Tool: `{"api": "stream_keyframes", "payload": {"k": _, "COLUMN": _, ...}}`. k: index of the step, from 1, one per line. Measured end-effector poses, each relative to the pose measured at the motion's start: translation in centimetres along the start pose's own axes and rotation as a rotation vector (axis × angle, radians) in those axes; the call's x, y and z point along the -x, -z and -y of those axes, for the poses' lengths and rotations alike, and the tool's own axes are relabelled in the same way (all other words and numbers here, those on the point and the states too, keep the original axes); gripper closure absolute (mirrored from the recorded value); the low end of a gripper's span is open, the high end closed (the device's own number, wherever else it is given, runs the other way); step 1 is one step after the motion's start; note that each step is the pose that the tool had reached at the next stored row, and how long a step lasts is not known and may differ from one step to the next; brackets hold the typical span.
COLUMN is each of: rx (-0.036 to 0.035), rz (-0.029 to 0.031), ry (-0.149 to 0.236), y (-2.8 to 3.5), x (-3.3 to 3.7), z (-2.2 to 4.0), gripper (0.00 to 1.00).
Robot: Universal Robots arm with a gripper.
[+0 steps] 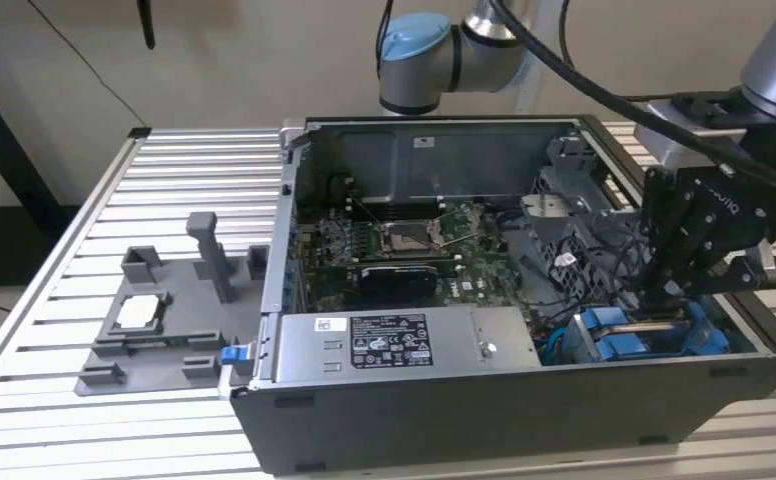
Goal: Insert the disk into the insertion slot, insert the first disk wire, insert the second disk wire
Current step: 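Insert the second disk wire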
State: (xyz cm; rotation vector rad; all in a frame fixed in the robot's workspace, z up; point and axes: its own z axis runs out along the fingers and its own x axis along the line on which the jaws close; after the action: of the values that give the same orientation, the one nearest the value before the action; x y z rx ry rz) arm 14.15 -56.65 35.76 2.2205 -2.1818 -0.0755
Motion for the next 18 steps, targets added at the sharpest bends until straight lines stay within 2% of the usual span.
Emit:
{"api": "stream_keyframes", "payload": {"k": 8, "rx": -0.0001, "rz": 0.0000, "ry": -0.002, "y": 1.83, "x": 0.03, "z": -0.10, "gripper": 0.76}}
{"api": "stream_keyframes", "payload": {"k": 12, "rx": -0.0002, "rz": 0.0001, "ry": -0.002, "y": 2.29, "x": 0.03, "z": -0.12, "gripper": 0.76}}
{"api": "stream_keyframes", "payload": {"k": 18, "rx": -0.0002, "rz": 0.0001, "ry": -0.002, "y": 2.37, "x": 0.03, "z": -0.13, "gripper": 0.76}}
